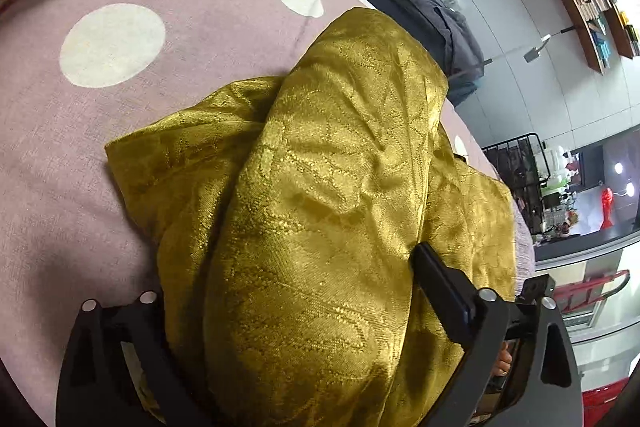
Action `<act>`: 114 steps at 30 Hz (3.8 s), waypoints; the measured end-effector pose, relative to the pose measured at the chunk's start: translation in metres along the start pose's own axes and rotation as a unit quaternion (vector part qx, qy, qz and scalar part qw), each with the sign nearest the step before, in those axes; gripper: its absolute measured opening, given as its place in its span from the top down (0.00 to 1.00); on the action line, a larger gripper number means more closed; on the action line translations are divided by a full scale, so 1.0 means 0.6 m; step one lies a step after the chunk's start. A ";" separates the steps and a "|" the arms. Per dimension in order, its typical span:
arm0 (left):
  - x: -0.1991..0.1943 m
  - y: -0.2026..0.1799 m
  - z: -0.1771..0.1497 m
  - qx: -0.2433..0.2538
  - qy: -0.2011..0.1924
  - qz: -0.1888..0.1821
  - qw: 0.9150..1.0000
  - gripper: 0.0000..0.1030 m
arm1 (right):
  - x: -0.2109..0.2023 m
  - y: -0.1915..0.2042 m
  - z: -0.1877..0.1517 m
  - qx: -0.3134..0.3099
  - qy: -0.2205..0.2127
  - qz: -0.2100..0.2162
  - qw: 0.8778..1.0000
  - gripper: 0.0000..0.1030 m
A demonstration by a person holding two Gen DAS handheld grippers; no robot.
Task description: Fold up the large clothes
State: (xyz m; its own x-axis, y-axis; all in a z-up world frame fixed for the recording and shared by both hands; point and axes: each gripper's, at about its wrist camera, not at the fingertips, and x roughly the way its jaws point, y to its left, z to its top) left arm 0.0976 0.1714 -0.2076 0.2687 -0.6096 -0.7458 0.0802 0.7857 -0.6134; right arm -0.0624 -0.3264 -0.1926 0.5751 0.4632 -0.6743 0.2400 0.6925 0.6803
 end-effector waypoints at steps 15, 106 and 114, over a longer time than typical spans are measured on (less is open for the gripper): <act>-0.069 -0.171 -0.001 0.112 -0.003 0.038 0.993 0.85 | -0.129 0.067 -0.001 -0.054 -0.039 0.003 0.998 0.90; 0.368 -1.024 -0.562 0.508 0.020 0.098 0.855 0.06 | -0.667 -0.173 -0.224 0.120 -0.202 -0.486 0.842 0.08; 0.368 -1.024 -0.564 0.511 0.020 0.105 0.853 0.06 | -0.663 -0.175 -0.223 0.119 -0.201 -0.482 0.845 0.08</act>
State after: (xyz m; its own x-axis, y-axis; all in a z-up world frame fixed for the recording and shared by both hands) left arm -0.2171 -0.4815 -0.0834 0.3496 -0.4310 -0.8318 0.8348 0.5464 0.0678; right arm -0.4207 -0.5095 -0.0341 0.2301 -0.5102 -0.8287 0.8707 0.4883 -0.0588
